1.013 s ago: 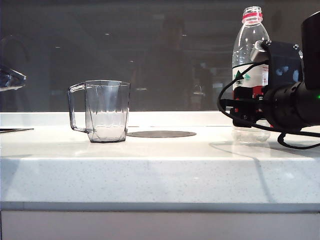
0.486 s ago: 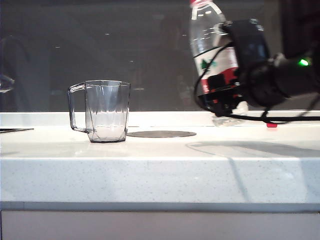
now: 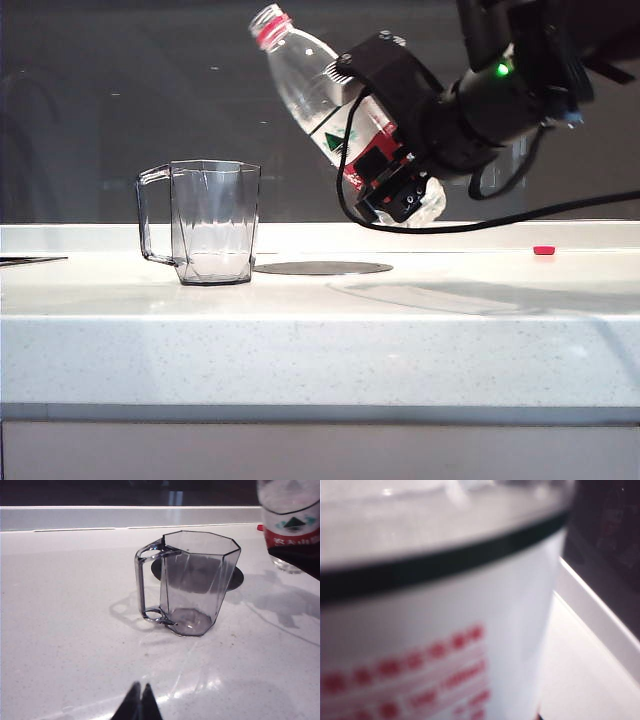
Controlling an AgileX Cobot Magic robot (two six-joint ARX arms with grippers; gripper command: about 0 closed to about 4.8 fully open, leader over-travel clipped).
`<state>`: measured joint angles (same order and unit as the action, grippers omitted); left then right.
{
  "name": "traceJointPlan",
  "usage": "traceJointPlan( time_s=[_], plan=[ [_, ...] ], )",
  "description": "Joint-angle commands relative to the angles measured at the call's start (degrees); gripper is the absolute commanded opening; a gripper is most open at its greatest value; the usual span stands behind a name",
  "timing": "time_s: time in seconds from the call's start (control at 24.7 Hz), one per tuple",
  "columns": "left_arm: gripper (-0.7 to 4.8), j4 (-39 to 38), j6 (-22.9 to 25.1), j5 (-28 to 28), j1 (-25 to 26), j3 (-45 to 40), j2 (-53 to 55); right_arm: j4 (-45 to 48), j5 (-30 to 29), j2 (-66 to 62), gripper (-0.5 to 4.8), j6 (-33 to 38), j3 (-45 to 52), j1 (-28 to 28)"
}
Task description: Pick up the mineral water bottle on the table and pour water into the mug until it's half full.
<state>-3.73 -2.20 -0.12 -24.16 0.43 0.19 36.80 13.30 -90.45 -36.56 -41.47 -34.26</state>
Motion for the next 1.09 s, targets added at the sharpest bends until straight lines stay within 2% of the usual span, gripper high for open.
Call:
traceJointPlan(
  time_s=[0.04, 0.2, 0.28, 0.41, 0.93, 1.09],
  plan=[
    [-0.04, 0.52, 0.09, 0.13, -0.09, 0.13, 0.04, -2.43, 2.23, 0.59, 2.41, -9.22, -3.52, -0.04],
    [-0.04, 0.52, 0.11, 0.13, -0.09, 0.13, 0.04, -2.54, 5.27, 0.59, 2.41, -14.58, -4.76, -0.04],
    [-0.04, 0.52, 0.11, 0.13, -0.07, 0.13, 0.04, -2.51, 6.82, 0.59, 2.41, -22.82, -5.11, -0.15],
    [-0.04, 0.55, 0.09, 0.13, -0.07, 0.13, 0.04, -2.27, 8.59, 0.59, 2.41, -28.15, -5.11, -0.5],
    [-0.04, 0.52, 0.11, 0.13, -0.09, 0.13, 0.04, -1.92, 14.38, 0.59, 2.41, -37.92, -5.11, -0.74],
    [-0.04, 0.52, 0.11, 0.13, -0.09, 0.13, 0.04, 1.03, 15.56, 0.59, 2.41, -40.65, -5.11, -0.79]
  ],
)
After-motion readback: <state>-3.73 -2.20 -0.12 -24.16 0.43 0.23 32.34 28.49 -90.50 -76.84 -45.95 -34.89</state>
